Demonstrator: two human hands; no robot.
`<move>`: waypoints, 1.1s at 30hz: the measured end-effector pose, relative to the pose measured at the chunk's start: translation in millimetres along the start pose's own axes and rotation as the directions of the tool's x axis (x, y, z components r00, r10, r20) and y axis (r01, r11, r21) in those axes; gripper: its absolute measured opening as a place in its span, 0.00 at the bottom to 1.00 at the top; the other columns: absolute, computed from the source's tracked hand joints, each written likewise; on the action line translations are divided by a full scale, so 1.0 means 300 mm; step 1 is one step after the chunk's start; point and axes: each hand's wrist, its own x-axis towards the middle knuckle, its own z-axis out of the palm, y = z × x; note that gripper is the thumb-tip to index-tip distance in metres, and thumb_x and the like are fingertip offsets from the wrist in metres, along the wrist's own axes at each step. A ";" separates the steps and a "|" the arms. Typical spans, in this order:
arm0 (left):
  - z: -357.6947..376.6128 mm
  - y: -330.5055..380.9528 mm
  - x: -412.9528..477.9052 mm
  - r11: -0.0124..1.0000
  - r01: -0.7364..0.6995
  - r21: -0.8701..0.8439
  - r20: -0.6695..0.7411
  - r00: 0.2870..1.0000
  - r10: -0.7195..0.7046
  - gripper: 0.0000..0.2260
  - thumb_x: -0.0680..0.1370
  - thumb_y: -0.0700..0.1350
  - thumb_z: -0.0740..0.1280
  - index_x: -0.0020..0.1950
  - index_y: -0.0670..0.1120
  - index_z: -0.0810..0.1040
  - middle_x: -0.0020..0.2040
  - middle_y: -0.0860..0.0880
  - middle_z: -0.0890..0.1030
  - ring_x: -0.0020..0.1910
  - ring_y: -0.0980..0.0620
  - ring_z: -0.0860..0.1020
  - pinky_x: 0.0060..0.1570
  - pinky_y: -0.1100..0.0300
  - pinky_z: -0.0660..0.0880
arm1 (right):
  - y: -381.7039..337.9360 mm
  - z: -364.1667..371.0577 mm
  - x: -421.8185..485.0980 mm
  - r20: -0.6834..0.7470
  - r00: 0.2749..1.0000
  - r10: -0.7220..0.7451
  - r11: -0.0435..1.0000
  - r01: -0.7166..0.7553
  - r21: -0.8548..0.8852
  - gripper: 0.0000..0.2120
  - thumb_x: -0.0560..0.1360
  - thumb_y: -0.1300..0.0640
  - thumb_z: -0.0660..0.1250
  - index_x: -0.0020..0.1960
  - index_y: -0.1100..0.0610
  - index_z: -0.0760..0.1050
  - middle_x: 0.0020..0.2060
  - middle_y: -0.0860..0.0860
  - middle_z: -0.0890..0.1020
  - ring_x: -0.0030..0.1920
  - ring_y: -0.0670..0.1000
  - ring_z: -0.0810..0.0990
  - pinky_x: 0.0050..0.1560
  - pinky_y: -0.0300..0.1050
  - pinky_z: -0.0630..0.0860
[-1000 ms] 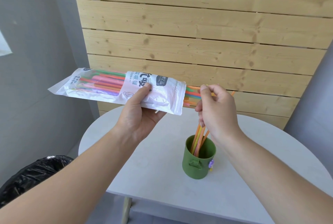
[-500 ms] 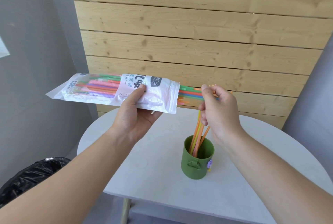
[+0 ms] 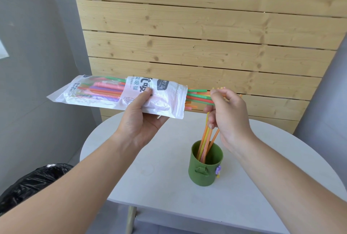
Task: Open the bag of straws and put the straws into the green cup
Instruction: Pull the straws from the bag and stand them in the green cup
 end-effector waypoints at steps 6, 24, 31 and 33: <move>0.001 -0.012 0.003 1.000 0.013 0.003 0.013 1.000 -0.013 0.04 0.83 0.41 0.69 0.53 0.43 0.83 0.57 0.44 0.88 0.63 0.44 0.85 0.69 0.40 0.77 | 0.001 0.012 0.000 0.010 1.000 -0.012 1.000 0.012 0.007 0.05 0.82 0.53 0.65 0.47 0.49 0.75 0.27 0.52 0.78 0.21 0.48 0.67 0.23 0.42 0.67; -0.031 0.021 0.029 0.997 -0.029 -0.075 -0.042 0.999 0.026 0.04 0.83 0.40 0.69 0.56 0.44 0.82 0.65 0.43 0.85 0.64 0.43 0.85 0.65 0.39 0.80 | -0.012 -0.039 0.039 -0.032 0.999 -0.031 0.999 0.030 -0.036 0.07 0.83 0.54 0.64 0.51 0.57 0.76 0.29 0.53 0.76 0.22 0.48 0.68 0.24 0.42 0.66; -0.036 0.022 0.032 0.996 -0.024 -0.087 -0.040 0.999 0.021 0.03 0.83 0.40 0.69 0.55 0.44 0.82 0.58 0.43 0.88 0.63 0.44 0.85 0.59 0.42 0.83 | -0.058 -0.096 0.069 0.030 0.999 -0.023 0.998 0.025 -0.059 0.08 0.84 0.57 0.62 0.47 0.56 0.74 0.29 0.53 0.71 0.21 0.46 0.64 0.22 0.40 0.63; -0.039 0.026 0.035 0.995 -0.029 -0.100 -0.041 0.999 0.025 0.03 0.83 0.41 0.69 0.56 0.44 0.82 0.61 0.44 0.87 0.63 0.44 0.85 0.63 0.40 0.81 | -0.066 -0.111 0.078 0.035 0.999 -0.019 0.997 0.021 -0.071 0.08 0.84 0.57 0.62 0.47 0.56 0.74 0.29 0.53 0.71 0.21 0.46 0.64 0.22 0.40 0.63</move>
